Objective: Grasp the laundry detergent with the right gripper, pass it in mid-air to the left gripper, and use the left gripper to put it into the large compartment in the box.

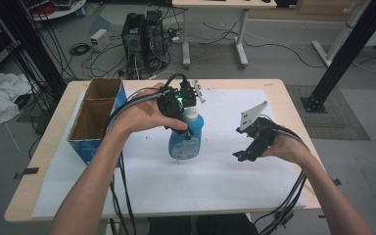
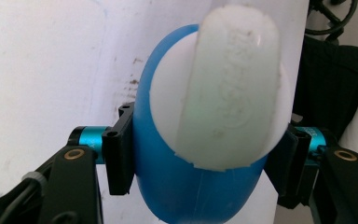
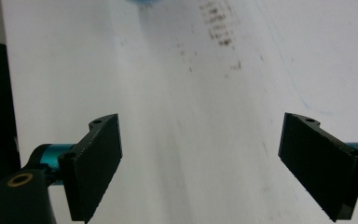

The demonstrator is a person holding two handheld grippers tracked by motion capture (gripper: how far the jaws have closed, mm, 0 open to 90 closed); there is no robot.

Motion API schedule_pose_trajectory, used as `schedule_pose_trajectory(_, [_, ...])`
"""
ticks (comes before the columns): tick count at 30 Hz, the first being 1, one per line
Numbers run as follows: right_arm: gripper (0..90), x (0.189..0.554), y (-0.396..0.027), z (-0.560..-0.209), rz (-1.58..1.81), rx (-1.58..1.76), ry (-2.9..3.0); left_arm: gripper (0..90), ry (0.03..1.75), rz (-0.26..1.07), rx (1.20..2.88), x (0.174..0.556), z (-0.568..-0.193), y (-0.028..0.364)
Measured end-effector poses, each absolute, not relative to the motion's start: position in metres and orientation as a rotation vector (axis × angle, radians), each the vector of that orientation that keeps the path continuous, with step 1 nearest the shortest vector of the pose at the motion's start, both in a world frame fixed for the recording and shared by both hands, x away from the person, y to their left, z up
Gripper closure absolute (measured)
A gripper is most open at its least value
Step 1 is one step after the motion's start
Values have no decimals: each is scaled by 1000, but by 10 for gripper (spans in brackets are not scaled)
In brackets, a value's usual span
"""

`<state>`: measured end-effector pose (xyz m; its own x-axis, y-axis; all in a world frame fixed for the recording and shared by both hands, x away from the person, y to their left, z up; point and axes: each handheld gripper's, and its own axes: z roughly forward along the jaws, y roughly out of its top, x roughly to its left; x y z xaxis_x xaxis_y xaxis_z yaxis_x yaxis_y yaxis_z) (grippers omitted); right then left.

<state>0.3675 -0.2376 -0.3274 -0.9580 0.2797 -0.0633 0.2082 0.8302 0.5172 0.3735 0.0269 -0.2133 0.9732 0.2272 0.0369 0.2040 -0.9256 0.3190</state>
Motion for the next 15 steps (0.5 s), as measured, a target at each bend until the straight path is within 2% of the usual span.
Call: schedule_pose_trajectory(15, [126, 370, -274, -334, 669, 487, 2867, 373, 587, 227, 2805, 394, -137, 68])
